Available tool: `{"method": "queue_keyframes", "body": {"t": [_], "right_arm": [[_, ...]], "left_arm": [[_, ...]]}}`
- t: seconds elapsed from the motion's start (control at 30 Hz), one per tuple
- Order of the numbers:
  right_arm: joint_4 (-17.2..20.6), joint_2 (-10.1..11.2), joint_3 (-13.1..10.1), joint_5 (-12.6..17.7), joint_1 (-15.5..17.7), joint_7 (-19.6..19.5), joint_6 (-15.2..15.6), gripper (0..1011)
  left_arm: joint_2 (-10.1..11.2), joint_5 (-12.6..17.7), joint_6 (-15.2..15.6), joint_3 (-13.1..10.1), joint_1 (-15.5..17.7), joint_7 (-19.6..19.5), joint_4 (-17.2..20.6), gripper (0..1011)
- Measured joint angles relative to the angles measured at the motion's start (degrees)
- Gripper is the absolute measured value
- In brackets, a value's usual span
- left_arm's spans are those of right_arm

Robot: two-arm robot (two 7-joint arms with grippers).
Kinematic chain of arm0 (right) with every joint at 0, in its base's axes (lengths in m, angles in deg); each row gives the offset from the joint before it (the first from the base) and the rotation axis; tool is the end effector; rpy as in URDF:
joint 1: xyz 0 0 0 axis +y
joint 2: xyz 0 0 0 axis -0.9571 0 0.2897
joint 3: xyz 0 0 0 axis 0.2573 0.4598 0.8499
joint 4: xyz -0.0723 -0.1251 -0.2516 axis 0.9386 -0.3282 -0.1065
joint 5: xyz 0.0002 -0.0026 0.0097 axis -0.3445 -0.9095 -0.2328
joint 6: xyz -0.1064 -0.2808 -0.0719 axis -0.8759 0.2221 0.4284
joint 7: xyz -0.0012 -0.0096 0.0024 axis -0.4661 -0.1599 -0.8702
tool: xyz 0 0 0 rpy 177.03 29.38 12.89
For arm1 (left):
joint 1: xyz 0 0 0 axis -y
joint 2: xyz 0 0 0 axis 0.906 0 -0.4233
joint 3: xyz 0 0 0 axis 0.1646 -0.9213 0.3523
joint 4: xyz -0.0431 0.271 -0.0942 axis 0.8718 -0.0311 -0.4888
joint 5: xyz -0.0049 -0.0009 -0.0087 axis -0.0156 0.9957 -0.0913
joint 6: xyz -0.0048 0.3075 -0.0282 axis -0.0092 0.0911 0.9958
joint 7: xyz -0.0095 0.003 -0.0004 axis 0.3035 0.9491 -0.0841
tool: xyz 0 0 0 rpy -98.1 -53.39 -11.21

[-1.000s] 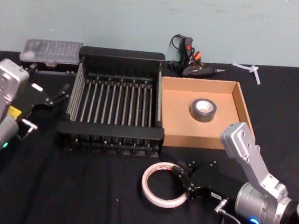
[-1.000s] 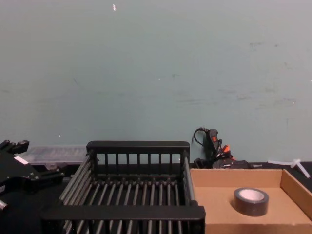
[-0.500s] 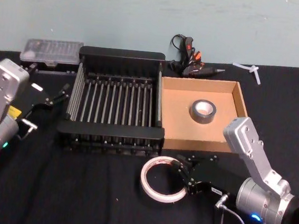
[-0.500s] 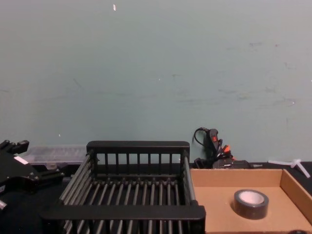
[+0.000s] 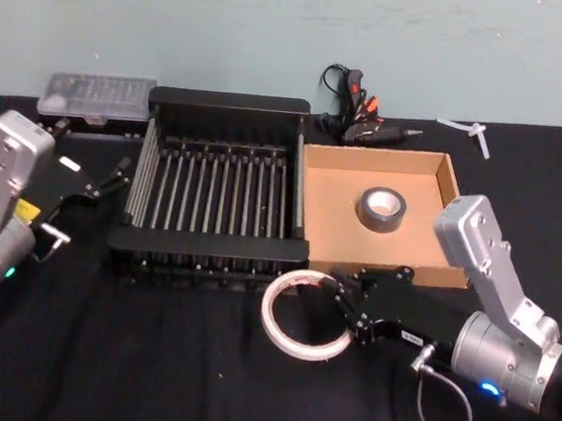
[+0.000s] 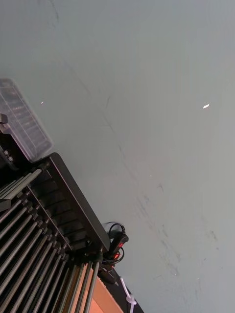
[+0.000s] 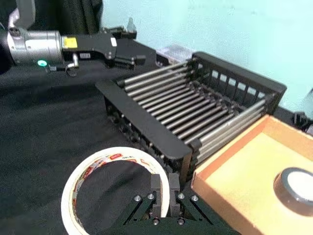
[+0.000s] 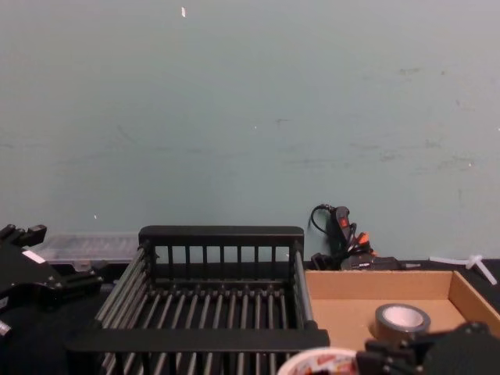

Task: Pick up the white tape and place it into the black box , Pick up the silver tape and place it into the brown box.

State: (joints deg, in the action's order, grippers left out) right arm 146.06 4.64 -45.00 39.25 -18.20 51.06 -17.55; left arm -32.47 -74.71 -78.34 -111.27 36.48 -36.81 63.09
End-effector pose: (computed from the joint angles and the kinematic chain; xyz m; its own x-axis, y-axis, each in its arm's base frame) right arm 0.3047 -0.0186 -0.2665 0.7819 -0.6214 0.0500 0.6052 0.7373 -0.3002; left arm 0.3580 0.0826 -0.3023 0.2923 0.8802 0.3738 -0.9552 0.2873 0.0704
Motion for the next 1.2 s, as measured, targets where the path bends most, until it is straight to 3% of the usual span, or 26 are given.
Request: {"method": "queue_keyframes", "body": {"t": [0.3, 0.67, 0.93, 1.0, 1.2], "right_arm": [[0.0, -0.1, 0.0, 1.1, -2.5, 0.1, -0.7, 104], [-4.2, -3.1, 1.4, 1.1, -9.2, -0.7, -0.8, 104], [-11.9, -8.0, 3.5, -0.6, -17.0, -1.7, -0.7, 103], [-12.6, -8.4, 3.8, -0.8, -17.7, -1.8, -0.8, 104], [-19.3, -12.3, 5.2, -2.6, -22.7, -2.2, -1.6, 103]], "left_arm": [[0.0, 0.0, 0.0, 0.0, 0.0, 0.0, 0.0, 1001], [0.0, 0.0, 0.0, 0.0, 0.0, 0.0, 0.0, 1002], [0.0, 0.0, 0.0, 0.0, 0.0, 0.0, 0.0, 1001], [0.0, 0.0, 0.0, 0.0, 0.0, 0.0, 0.0, 1001], [0.0, 0.0, 0.0, 0.0, 0.0, 0.0, 0.0, 1001]]}}
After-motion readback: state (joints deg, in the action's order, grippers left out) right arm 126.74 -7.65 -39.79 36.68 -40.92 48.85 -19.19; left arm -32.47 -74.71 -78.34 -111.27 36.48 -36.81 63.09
